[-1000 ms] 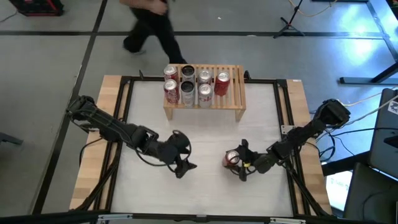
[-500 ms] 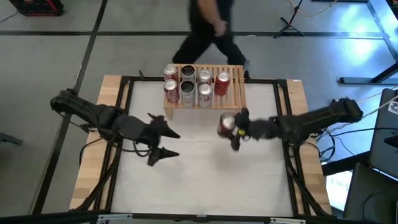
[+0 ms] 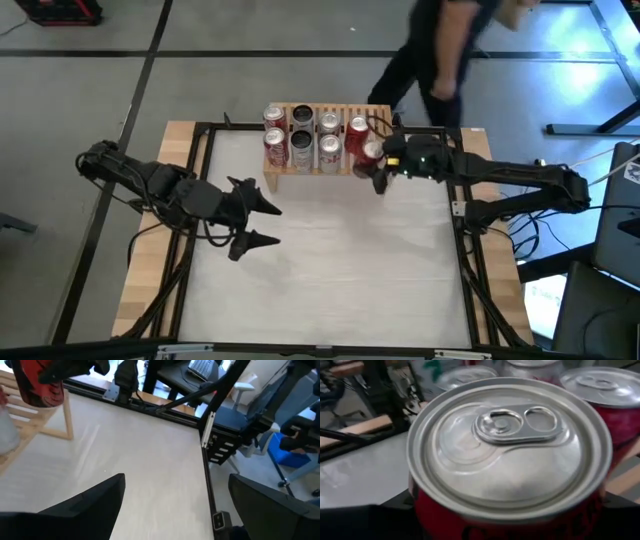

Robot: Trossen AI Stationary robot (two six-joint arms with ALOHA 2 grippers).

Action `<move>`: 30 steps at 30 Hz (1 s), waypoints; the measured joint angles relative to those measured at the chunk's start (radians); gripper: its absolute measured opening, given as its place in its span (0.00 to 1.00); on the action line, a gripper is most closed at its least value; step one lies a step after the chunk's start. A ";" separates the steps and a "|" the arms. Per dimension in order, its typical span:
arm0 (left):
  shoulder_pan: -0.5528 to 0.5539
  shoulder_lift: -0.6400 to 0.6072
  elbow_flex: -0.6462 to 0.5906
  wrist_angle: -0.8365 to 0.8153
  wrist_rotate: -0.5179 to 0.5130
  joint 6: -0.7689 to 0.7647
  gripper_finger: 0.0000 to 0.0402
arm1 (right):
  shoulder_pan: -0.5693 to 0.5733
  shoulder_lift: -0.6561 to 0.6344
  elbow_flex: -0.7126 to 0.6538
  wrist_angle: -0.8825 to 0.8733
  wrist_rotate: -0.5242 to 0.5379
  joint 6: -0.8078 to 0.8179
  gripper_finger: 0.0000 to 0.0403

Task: Place canned beverage on shelf
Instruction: Put the dark red soda can on the shelf aligned with the dark red soda can

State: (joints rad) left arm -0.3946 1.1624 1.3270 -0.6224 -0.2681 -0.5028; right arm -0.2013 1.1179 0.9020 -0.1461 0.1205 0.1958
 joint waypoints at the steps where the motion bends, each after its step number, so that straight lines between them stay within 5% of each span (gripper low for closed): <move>1: 0.000 0.000 0.000 0.000 -0.009 0.001 0.87 | -0.014 0.006 0.000 -0.001 -0.002 -0.005 0.69; 30: 0.063 0.000 0.000 0.011 -0.033 -0.014 0.87 | -0.075 0.140 0.002 0.104 -0.026 -0.048 0.69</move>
State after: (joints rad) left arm -0.3321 1.1625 1.3270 -0.6118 -0.3008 -0.5167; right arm -0.2764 1.2578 0.9035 -0.0424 0.0941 0.1479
